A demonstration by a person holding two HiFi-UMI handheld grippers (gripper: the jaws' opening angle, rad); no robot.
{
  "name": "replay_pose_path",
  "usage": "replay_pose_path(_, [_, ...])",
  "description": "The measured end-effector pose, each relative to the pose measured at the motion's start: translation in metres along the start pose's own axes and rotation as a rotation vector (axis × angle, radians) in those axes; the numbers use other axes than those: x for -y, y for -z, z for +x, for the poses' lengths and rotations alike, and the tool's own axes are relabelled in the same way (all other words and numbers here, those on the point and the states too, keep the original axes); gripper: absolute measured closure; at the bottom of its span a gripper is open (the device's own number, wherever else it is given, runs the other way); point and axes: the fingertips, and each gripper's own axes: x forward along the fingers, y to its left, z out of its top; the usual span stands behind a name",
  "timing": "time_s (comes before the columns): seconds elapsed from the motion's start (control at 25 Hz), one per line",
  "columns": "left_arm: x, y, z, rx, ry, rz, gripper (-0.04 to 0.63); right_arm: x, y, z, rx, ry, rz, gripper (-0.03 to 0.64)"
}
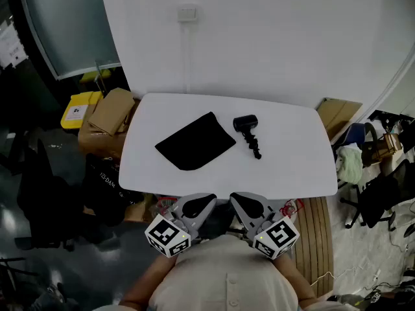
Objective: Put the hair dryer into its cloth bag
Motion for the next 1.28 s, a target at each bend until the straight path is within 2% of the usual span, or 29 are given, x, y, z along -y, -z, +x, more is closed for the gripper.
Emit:
replay_pose_path(0.32, [-0.007, 0.0, 0.012, -0.005, 0.011, -0.001, 0.584, 0.012, 0.0, 0.003, 0.007, 0.002, 0.001, 0.601])
replay_pose_path(0.44, [-0.013, 0.0, 0.02, -0.005, 0.007, 0.005, 0.584, 0.022, -0.001, 0.005, 0.014, -0.019, 0.033, 0.6])
replay_pose_path(0.56, [-0.016, 0.005, 0.028, -0.008, 0.009, -0.012, 0.583, 0.032, 0.003, 0.003, 0.007, -0.036, 0.084, 0.598])
replay_pose_path(0.68, [-0.02, 0.007, 0.039, -0.016, 0.01, -0.028, 0.584, 0.045, 0.007, 0.003, -0.022, -0.031, 0.067, 0.598])
replay_pose_path(0.96, [-0.042, 0.016, 0.081, -0.035, -0.001, -0.045, 0.583, 0.097, 0.01, 0.011, -0.043, -0.04, 0.031, 0.6])
replay_pose_path(1.28, [-0.075, 0.025, 0.136, -0.095, -0.039, -0.075, 0.583, 0.17, 0.014, 0.025, -0.056, -0.049, 0.087, 0.6])
